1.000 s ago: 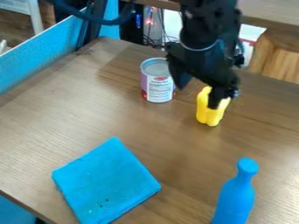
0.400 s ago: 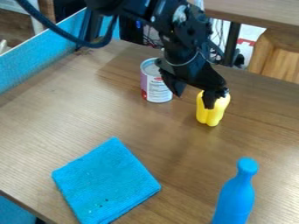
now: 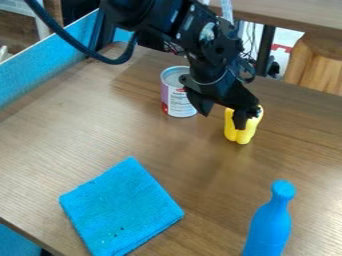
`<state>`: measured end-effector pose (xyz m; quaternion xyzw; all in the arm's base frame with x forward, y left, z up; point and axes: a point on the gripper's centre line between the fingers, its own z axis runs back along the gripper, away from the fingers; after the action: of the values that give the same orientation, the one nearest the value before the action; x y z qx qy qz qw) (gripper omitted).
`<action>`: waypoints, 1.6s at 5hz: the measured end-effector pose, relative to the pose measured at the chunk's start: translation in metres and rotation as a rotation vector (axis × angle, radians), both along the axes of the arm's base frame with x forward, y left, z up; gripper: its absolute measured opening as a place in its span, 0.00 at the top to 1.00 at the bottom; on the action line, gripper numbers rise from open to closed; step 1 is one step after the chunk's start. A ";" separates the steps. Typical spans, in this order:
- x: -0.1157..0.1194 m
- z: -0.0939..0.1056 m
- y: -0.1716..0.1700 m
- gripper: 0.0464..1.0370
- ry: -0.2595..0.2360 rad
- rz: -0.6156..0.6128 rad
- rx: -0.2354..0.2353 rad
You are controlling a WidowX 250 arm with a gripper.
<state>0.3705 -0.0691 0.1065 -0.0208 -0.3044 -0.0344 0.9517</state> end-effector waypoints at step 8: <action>0.040 0.011 -0.023 0.08 -0.206 -0.030 0.064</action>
<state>0.4110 -0.0918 0.1171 0.0084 -0.3991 -0.0605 0.9149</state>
